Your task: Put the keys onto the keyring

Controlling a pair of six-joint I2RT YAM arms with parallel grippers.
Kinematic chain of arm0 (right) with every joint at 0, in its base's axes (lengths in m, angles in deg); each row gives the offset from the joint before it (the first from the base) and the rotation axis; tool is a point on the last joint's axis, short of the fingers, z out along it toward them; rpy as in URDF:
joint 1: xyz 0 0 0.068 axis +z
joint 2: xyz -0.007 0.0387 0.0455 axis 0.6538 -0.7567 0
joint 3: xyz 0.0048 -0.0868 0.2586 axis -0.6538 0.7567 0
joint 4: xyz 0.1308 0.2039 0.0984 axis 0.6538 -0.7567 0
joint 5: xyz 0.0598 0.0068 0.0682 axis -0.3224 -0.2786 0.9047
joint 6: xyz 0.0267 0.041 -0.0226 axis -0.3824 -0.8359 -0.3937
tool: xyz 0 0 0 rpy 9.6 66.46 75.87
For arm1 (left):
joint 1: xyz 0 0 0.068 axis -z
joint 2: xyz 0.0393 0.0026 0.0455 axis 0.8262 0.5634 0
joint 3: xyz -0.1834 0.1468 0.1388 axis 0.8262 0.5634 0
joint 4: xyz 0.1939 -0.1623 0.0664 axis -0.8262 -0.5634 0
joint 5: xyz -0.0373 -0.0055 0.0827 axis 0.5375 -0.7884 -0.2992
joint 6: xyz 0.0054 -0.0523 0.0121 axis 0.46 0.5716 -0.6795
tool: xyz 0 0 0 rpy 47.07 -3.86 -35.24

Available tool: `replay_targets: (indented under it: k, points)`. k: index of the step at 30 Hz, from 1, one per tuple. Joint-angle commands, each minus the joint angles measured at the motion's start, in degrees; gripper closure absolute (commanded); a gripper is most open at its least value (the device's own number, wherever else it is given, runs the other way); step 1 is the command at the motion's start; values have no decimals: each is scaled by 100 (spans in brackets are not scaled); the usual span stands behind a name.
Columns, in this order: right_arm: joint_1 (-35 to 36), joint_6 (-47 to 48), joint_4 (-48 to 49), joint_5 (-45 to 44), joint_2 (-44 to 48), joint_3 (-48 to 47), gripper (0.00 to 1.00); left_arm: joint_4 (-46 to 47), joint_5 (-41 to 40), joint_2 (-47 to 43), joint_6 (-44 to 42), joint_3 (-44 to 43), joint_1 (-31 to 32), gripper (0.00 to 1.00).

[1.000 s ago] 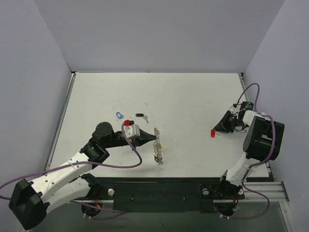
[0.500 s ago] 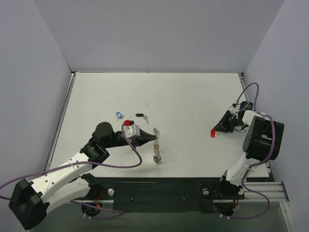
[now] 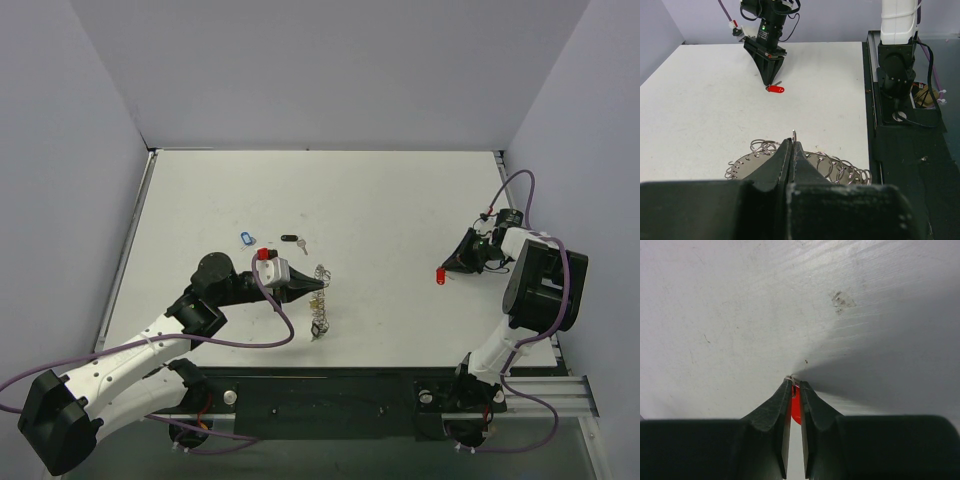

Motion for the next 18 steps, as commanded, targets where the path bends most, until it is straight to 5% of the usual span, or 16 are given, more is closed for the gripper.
replay_targets:
  k: [1, 18]
  points:
    - [57, 59, -225, 21, -22, -199, 92, 226, 41, -62, -109, -178, -16, 100]
    - [75, 67, -225, 153, -4, -208, 92, 217, 33, -70, -126, -169, -16, 100]
